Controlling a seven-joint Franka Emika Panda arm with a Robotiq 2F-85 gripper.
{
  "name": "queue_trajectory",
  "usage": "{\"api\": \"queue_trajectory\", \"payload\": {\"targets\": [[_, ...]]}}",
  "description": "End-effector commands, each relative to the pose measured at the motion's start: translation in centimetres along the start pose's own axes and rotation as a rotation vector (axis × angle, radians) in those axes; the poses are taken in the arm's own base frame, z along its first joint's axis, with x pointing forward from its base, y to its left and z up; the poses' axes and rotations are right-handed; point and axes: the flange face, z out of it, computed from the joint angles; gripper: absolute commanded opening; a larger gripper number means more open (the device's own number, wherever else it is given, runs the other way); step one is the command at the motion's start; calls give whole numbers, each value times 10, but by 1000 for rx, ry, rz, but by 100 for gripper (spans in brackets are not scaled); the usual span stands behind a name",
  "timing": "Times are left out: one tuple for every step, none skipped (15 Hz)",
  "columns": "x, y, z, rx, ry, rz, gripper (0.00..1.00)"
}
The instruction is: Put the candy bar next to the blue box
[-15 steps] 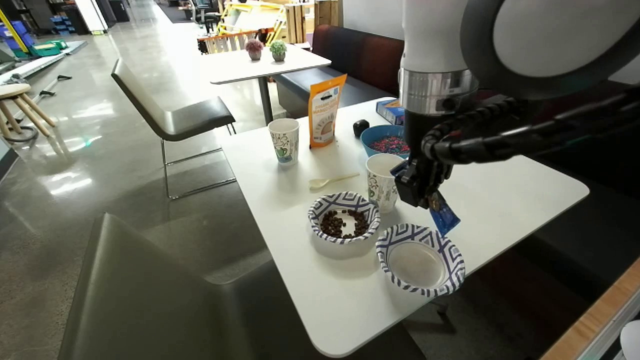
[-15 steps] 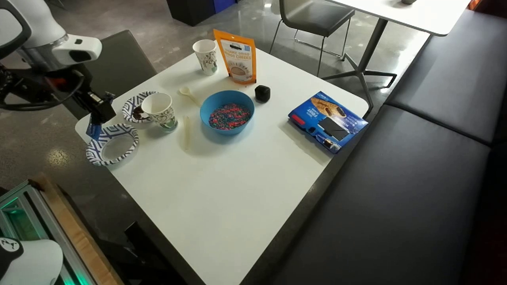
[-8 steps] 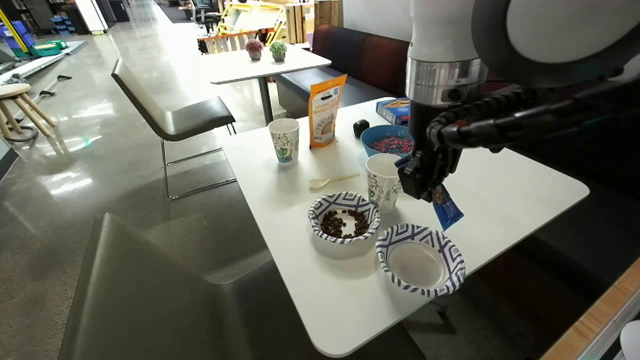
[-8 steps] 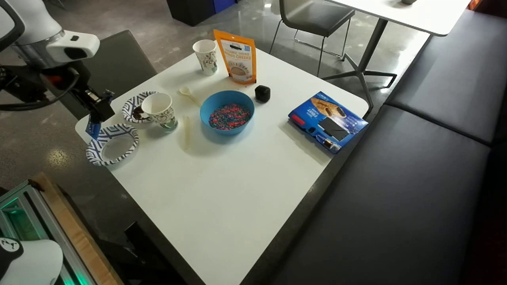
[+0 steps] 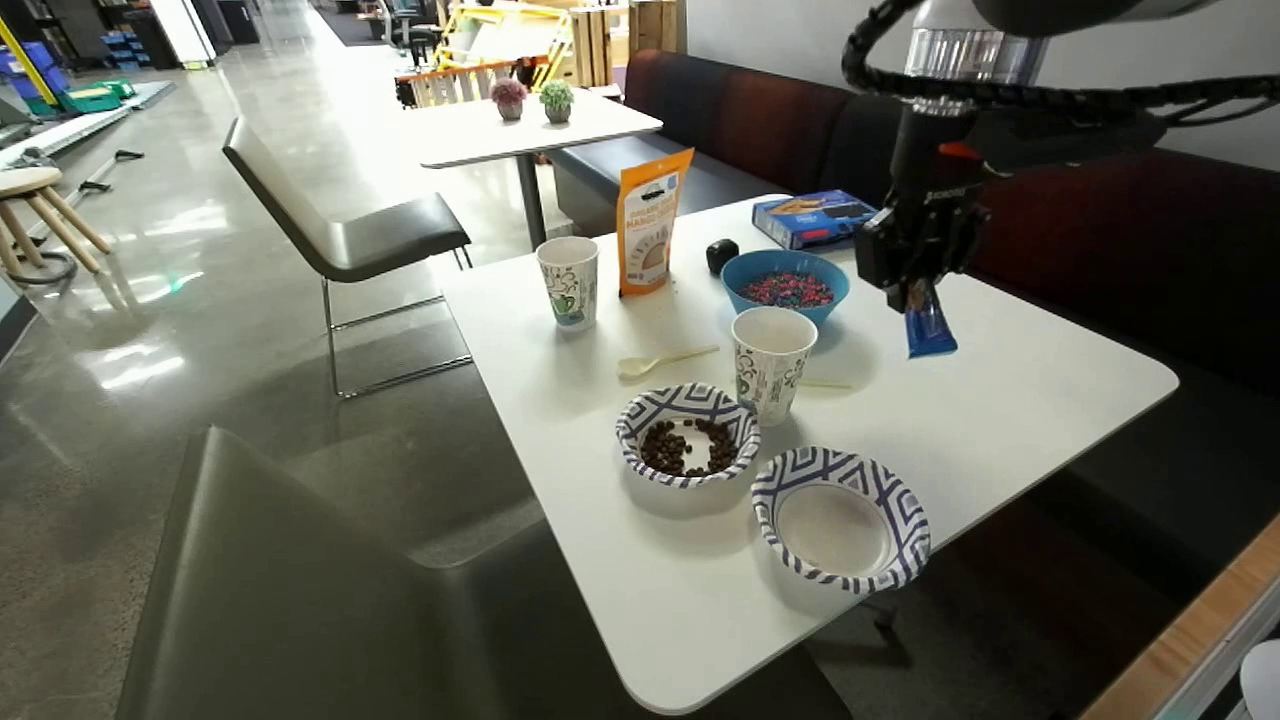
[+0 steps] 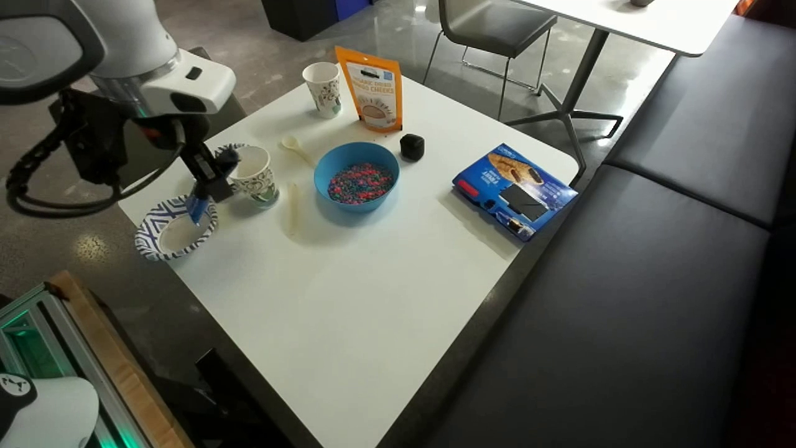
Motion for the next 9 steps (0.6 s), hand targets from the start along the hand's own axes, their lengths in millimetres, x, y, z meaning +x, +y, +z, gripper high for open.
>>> {"api": "queue_trajectory", "payload": {"targets": [[29, 51, -5, 48, -44, 191, 2], [38, 67, -5, 44, -32, 251, 2], [48, 82, -4, 47, -34, 303, 2], [57, 96, -3, 50, -29, 356, 2], [67, 110, -2, 40, -4, 411, 2], [46, 95, -10, 45, 2, 316, 2], [51, 103, -9, 44, 1, 332, 9], [52, 104, -8, 43, -1, 330, 9], [52, 102, -8, 42, -1, 325, 9]]}}
